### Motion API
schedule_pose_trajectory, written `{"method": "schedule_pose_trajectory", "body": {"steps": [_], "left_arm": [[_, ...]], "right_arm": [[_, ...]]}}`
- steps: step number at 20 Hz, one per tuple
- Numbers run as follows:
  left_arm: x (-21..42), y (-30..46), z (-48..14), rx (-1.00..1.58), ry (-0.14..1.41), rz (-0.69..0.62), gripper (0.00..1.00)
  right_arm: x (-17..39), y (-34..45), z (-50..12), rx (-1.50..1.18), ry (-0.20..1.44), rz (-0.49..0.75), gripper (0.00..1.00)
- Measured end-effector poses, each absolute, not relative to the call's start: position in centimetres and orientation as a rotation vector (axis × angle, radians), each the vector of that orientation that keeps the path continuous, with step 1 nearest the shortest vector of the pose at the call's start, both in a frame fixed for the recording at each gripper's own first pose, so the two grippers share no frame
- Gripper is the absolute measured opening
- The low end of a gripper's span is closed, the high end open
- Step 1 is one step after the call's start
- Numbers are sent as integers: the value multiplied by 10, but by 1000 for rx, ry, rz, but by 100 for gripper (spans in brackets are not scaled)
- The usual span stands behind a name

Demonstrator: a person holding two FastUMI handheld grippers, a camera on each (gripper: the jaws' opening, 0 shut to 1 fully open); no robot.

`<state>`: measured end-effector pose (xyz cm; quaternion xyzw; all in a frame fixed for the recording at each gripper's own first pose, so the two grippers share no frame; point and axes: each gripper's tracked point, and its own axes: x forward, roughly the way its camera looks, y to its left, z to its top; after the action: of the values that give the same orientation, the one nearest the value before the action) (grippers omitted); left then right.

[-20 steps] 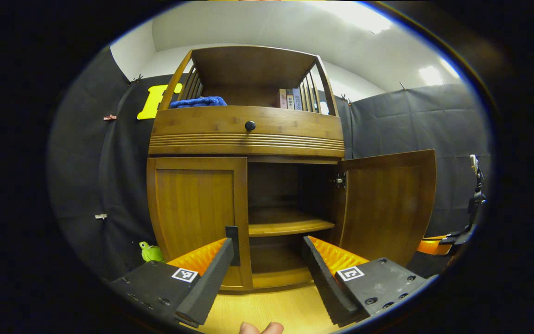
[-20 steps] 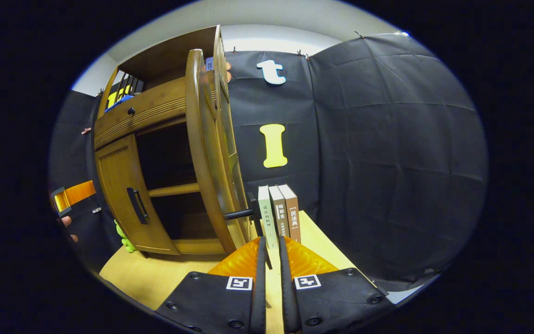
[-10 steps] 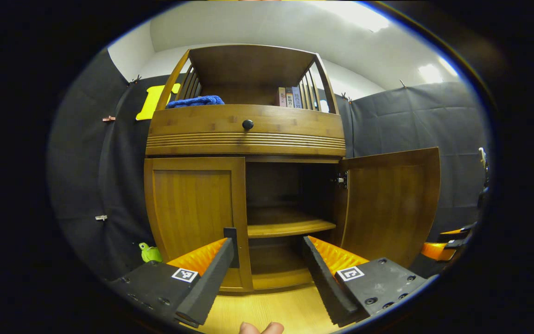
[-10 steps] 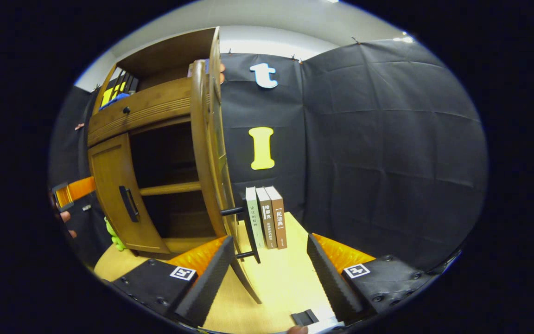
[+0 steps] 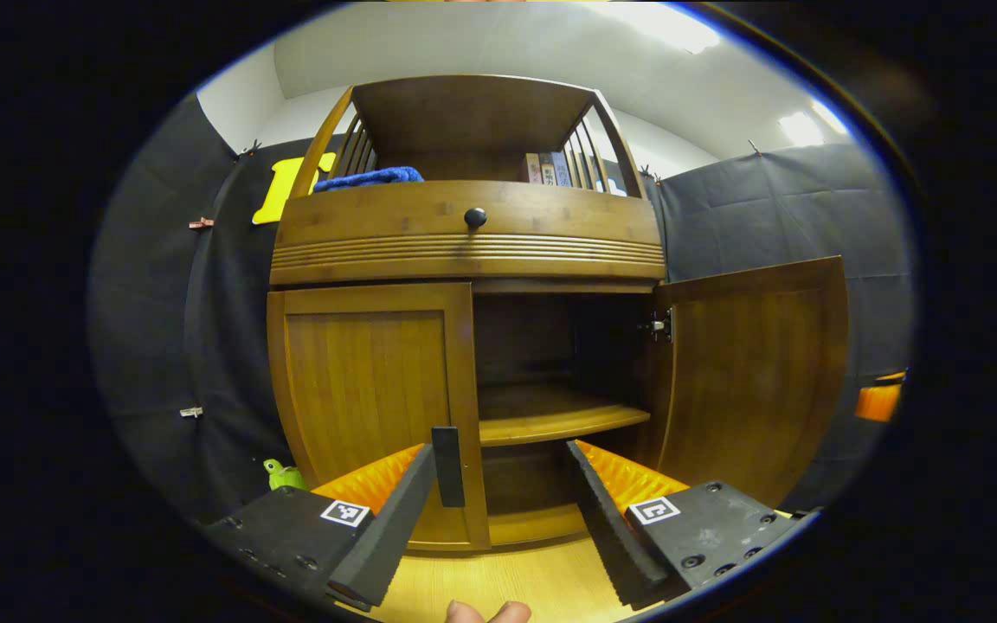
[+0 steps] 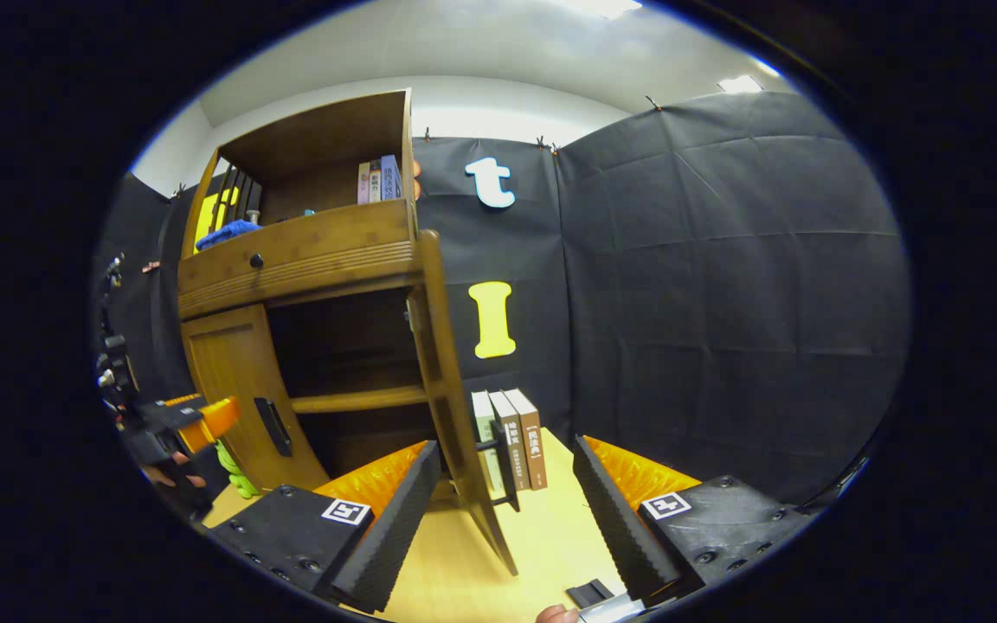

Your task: Open the right door of the double-door shoe cabinet with the right hand, and open the left door with the left hand.

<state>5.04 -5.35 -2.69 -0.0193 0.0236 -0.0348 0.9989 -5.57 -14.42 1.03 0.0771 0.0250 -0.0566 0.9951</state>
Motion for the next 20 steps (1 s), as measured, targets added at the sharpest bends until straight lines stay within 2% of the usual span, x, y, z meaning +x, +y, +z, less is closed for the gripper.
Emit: {"method": "schedule_pose_trajectory", "body": {"steps": [1, 2, 8, 12, 16, 20], "left_arm": [[56, -49, -31, -30, 48, -60, 93], [62, -46, -36, -23, 50, -54, 94], [99, -28, -75, -33, 92, -20, 93], [132, -17, -96, -53, 126, 33, 76], [162, -16, -106, -71, 138, 50, 73], [187, -14, -125, -98, 192, 84, 61]], "right_arm": [[-58, -136, 16, 155, 41, -104, 100], [-60, -127, 21, 159, 30, -96, 98], [-51, -88, 12, 121, 67, -65, 98], [-43, -67, 7, 110, 86, -34, 100], [-33, -54, 0, 90, 99, 8, 98], [-29, -54, -8, 80, 124, 37, 98]]}}
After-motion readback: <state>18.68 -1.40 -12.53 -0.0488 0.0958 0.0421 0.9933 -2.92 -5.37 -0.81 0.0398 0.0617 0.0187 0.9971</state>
